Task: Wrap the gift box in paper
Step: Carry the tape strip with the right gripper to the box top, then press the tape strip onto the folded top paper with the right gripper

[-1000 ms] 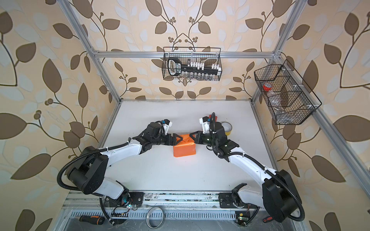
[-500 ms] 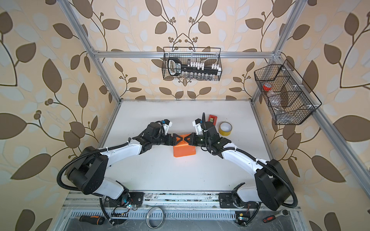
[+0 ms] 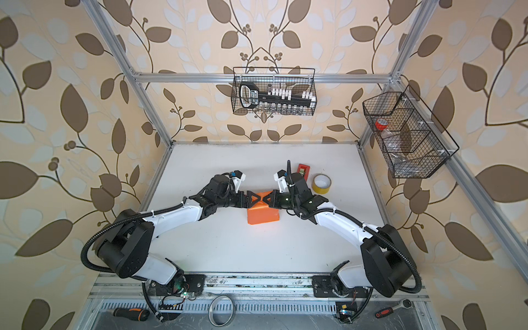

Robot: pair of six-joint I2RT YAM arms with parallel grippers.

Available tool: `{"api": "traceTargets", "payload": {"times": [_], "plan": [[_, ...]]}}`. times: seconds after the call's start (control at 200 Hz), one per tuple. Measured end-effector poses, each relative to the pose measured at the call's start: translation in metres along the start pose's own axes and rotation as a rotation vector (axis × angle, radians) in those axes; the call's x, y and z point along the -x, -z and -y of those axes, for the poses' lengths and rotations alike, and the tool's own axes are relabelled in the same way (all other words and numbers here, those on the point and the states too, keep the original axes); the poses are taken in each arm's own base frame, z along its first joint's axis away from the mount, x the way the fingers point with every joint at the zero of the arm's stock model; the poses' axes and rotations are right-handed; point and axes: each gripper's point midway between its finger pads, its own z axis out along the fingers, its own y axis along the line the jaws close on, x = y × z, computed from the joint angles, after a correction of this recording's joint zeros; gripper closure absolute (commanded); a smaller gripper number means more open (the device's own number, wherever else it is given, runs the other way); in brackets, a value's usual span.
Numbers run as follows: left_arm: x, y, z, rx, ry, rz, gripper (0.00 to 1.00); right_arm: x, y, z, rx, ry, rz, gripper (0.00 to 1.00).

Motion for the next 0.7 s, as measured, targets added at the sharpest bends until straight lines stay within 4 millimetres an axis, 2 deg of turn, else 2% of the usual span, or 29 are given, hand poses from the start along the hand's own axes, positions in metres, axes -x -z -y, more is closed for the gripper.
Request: {"api": "traceTargets", "payload": {"times": [0.335,0.7], "plan": [[0.000,0.000,0.000,0.001,0.000,0.000,0.09,-0.006,-0.002,0.012,-0.049,0.027,-0.022,1.00],[0.000,0.000,0.000,0.000,-0.001,0.000,0.09,-0.004,-0.003,0.014,-0.106,0.132,-0.016,1.00]]}}
